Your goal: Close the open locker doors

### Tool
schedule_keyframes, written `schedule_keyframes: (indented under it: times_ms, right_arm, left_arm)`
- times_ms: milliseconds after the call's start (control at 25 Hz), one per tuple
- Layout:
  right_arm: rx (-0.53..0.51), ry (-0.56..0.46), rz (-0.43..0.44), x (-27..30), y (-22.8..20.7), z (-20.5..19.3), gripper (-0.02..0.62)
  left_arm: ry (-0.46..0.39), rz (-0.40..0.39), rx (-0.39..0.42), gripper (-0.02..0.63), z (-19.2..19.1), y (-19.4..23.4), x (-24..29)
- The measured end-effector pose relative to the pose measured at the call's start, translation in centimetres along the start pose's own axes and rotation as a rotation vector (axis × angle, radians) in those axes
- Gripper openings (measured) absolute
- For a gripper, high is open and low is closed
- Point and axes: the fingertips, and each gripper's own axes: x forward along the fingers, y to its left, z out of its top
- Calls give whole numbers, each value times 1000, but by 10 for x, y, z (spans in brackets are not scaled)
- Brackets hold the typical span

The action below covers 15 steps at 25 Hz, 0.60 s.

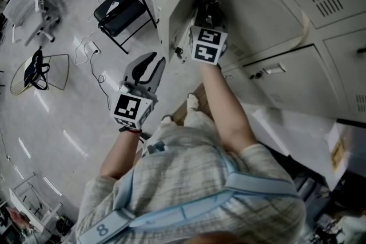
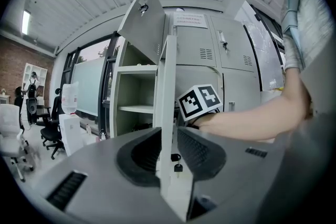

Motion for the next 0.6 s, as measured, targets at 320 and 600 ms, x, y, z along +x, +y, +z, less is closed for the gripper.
schedule_keyframes:
  times_ms: [320, 600]
  right_arm:
    - [13, -3, -65, 12, -10, 3, 35]
    - [25, 3, -115, 22, -20, 4, 35]
  left_arm:
    - [0, -12, 6, 94, 0, -4, 3]
    - [-6, -12, 22, 94, 0, -3, 0]
